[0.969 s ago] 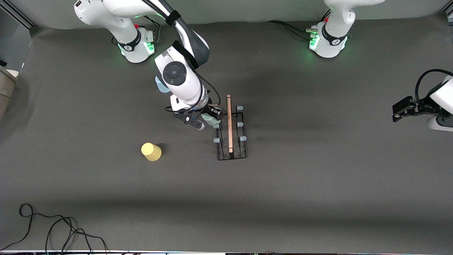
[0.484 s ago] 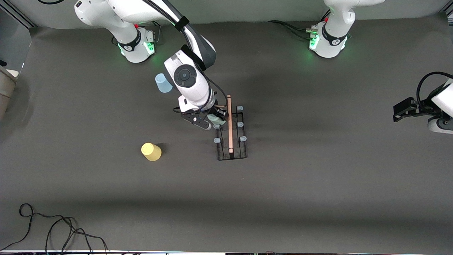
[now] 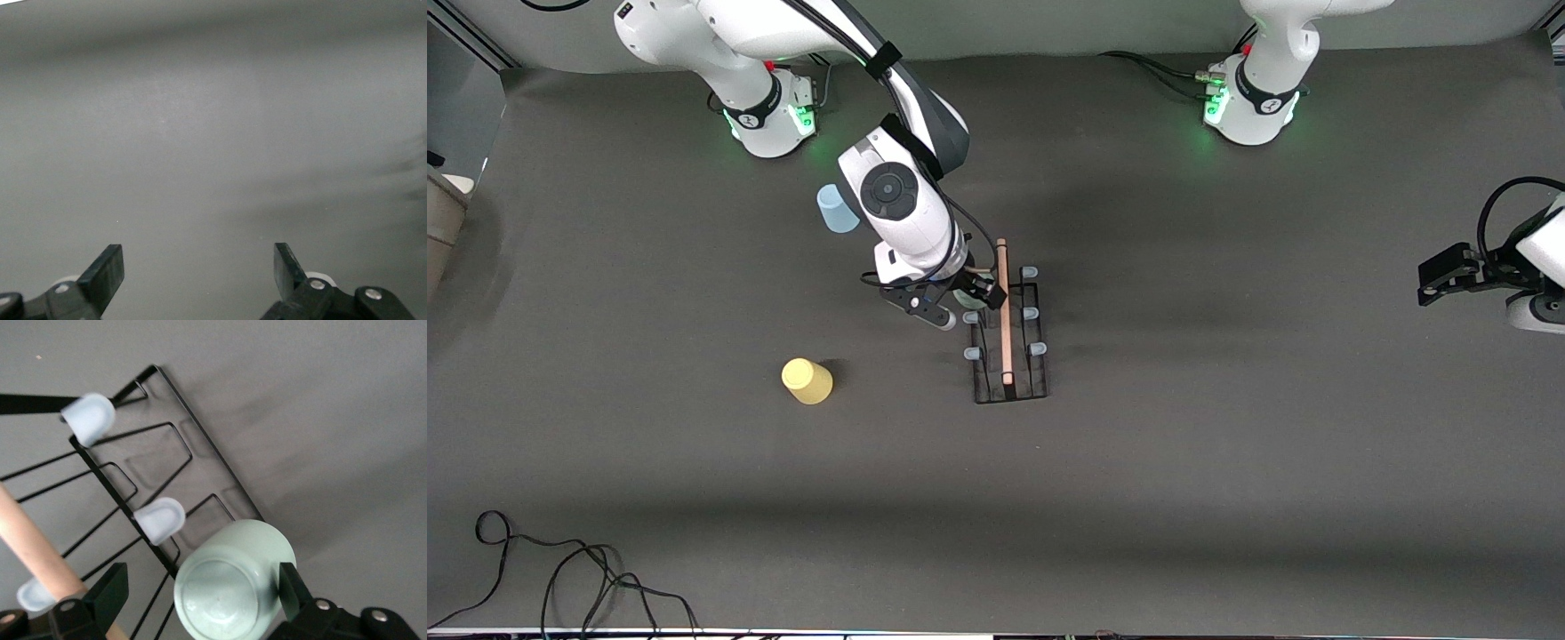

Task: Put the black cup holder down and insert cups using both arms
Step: 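Lower the green cup into a holder slot and open the right gripper, then move the right gripper over to the yellow cup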

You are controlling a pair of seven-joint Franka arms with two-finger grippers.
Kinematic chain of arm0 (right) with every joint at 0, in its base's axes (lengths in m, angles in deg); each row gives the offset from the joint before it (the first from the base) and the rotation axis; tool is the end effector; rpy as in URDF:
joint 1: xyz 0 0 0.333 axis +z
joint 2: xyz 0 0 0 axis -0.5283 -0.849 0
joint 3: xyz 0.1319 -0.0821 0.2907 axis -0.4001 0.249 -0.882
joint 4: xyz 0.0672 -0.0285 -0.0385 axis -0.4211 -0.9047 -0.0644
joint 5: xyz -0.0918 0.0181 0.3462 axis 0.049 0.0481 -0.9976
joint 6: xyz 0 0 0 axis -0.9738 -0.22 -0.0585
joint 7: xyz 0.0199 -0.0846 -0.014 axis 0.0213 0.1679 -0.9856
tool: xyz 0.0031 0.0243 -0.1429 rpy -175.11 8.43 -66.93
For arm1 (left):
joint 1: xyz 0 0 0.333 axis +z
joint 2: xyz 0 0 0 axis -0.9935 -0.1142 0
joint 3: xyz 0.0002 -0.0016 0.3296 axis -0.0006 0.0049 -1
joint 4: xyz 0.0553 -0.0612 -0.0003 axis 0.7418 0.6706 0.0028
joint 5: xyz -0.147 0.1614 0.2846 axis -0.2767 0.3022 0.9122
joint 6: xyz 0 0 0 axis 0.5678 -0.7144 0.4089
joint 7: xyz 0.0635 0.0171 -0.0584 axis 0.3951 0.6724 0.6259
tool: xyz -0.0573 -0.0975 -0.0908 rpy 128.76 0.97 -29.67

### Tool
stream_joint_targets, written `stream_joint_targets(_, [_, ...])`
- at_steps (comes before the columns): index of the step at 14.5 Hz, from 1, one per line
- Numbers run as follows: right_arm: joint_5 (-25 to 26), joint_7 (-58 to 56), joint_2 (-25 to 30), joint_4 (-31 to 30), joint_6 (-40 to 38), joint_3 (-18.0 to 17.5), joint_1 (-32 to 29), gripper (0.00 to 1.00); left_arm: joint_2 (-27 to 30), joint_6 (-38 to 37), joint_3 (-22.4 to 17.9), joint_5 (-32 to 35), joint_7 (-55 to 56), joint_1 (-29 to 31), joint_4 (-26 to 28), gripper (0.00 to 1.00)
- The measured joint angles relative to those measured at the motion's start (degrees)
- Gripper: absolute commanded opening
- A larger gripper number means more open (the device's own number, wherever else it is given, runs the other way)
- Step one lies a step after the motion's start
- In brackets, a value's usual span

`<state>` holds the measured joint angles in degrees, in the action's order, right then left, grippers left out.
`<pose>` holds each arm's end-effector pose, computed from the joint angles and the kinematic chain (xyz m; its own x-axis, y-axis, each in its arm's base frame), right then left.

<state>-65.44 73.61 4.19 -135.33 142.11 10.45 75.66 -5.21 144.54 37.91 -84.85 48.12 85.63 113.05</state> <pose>0.4675 0.4235 0.3039 0.8522 -0.5120 -0.1077 -0.5228 -0.8412 -0.1382 0.5609 0.0039 0.5688 0.9862 -0.1627 0.0313 -0.1617 -0.9862 -0.0344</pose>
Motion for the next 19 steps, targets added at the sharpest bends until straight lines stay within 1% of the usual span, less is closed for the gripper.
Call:
stream_joint_targets(2, [0.03, -0.13, 1.28, 0.9, -1.76, 1.57, -0.03, 1.0, -0.02, -0.03, 0.01, -0.01, 0.0, 0.0, 0.0, 1.0])
stream_joint_targets(3, [0.05, -0.66, 2.23, 1.74, -4.35, 2.77, -0.04, 1.0, -0.03, -0.03, 0.02, -0.01, 0.0, 0.0, 0.0, 1.0])
stream_joint_targets(5, [0.05, -3.52, 4.27, 3.98, -11.26, 5.69, -0.09, 1.0, -0.03, -0.03, 0.04, -0.01, -0.04, 0.0, -0.04, 1.0])
stream_joint_targets(6, [0.05, -7.74, 5.75, 5.71, -16.77, 8.55, -0.14, 1.0, -0.02, -0.03, 0.11, -0.01, -0.09, -0.01, -0.08, 1.0])
stream_joint_targets(8, [0.05, -14.25, 6.61, 6.42, -19.68, 11.88, -0.16, 1.0, -0.03, -0.06, 0.14, 0.0, -0.44, -0.01, -0.08, 1.0])
stream_joint_targets(10, [0.01, -22.51, 6.68, 6.39, -20.61, 16.28, -0.3, 1.0, -0.04, -0.63, 0.14, -0.01, -1.43, -0.01, -0.08, 1.0])
stream_joint_targets(12, [0.01, -30.1, 6.33, 6.2, -21.2, 19.86, -0.64, 1.0, -0.08, -1.1, 0.15, -0.03, -1.46, -0.01, -0.09, 1.0])
stream_joint_targets(14, [0.01, -36.07, 5.3, 5.72, -21.38, 21.52, -1.88, 1.0, -0.11, -2.09, 0.16, -0.07, -1.47, -0.01, -0.4, 1.0])
stream_joint_targets(17, [0.01, -42.76, 2.91, 3.96, -20.51, 21.75, -4.87, 1.0, -0.38, -3.31, 0.16, -0.11, -1.48, -0.01, -1.5, 1.0])
stream_joint_targets(19, [0.01, -45.29, 1.46, 1.38, -16.21, 21.75, -5.73, 1.0, -0.73, -4.12, 0.16, -0.12, -1.48, -0.01, -1.89, 1.0])
